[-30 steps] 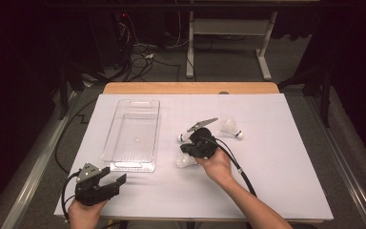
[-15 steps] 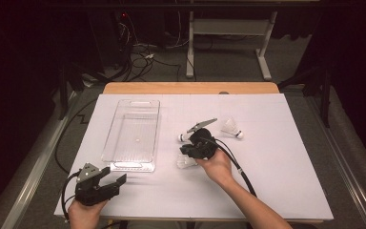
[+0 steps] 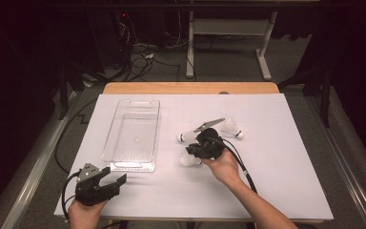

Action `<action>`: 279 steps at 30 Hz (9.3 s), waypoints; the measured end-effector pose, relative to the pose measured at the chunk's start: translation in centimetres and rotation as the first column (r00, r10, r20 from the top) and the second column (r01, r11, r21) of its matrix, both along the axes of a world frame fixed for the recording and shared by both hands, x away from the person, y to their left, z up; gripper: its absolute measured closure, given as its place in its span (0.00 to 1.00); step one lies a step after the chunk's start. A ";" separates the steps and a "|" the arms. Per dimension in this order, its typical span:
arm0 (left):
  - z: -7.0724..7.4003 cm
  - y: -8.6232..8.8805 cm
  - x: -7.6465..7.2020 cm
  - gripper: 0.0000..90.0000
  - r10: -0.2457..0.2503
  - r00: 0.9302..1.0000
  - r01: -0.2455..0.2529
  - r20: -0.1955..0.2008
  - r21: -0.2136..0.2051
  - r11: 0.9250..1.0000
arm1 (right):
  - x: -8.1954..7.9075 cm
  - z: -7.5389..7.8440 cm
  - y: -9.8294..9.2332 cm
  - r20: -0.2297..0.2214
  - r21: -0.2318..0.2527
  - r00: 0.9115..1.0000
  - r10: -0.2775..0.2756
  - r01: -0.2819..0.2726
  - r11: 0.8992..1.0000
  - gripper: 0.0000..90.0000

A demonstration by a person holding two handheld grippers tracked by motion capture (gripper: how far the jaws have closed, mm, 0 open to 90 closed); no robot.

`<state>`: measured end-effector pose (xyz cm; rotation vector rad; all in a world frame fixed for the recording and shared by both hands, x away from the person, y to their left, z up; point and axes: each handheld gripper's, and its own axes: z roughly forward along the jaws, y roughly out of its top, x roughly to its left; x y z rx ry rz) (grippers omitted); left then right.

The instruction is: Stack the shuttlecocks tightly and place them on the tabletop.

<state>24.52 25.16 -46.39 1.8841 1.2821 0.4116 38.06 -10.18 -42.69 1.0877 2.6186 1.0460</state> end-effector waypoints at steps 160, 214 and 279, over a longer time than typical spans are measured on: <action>0.0 0.4 -0.4 0.35 0.038 0.999 -0.038 0.005 -0.005 0.999 | -3.1 -1.6 -13.4 0.022 0.035 0.970 -0.243 0.242 0.970 0.60; 0.0 0.2 -0.3 0.35 0.017 1.000 -0.017 0.003 -0.005 1.000 | -6.2 -1.8 -11.0 0.044 0.046 0.988 -0.146 0.144 0.989 0.69; 0.0 -0.1 0.1 0.35 0.007 1.000 -0.007 0.001 0.001 1.000 | -4.4 -1.1 -10.7 0.012 0.078 0.996 -0.091 0.090 0.993 1.00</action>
